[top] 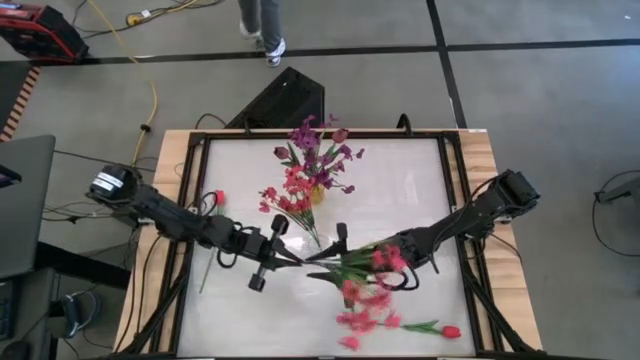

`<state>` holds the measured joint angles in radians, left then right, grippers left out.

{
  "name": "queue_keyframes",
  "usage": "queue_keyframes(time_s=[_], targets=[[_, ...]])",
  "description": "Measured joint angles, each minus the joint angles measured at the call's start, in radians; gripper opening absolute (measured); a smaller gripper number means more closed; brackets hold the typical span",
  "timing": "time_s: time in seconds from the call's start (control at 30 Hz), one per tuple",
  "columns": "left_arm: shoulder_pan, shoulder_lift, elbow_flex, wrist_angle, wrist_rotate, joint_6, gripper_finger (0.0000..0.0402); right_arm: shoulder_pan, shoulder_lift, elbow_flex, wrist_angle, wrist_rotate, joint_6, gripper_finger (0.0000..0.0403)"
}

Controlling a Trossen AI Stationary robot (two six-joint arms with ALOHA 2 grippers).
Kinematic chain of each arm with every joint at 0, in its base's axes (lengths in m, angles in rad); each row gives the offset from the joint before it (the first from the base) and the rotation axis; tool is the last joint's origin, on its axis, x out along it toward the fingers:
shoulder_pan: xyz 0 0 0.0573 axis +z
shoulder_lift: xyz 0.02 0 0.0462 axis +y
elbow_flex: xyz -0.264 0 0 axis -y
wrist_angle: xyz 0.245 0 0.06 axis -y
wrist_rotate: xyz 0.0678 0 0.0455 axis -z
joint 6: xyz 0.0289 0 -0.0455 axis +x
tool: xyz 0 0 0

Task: Sort flowers into vase by color
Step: Put the pink flowers into the transparent vase

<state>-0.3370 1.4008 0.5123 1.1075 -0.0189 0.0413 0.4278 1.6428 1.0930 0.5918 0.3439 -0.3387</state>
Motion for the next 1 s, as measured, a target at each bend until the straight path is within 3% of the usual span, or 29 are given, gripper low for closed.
queue_keyframes(time_s=[0.27, 0.53, 0.77, 1.0], targets=[[0.002, 0.014, 0.020, 0.003, -0.020, -0.001, 0.0000, 0.007, -0.005, 0.006, 0.001, 0.024, -0.029, 0.0132], [0.016, 0.010, 0.020, -0.020, -0.041, -0.019, 0.0015, 0.007, -0.006, 0.006, 0.010, 0.030, -0.029, 0.0034], [0.027, -0.002, 0.020, -0.138, -0.067, -0.032, 0.0083, 0.002, -0.022, 0.005, -0.052, 0.065, 0.008, 0.0033], [0.027, -0.138, 0.020, -0.395, -0.106, 0.000, 0.0149, 0.004, -0.133, -0.036, -0.223, 0.075, 0.144, 0.0033]])
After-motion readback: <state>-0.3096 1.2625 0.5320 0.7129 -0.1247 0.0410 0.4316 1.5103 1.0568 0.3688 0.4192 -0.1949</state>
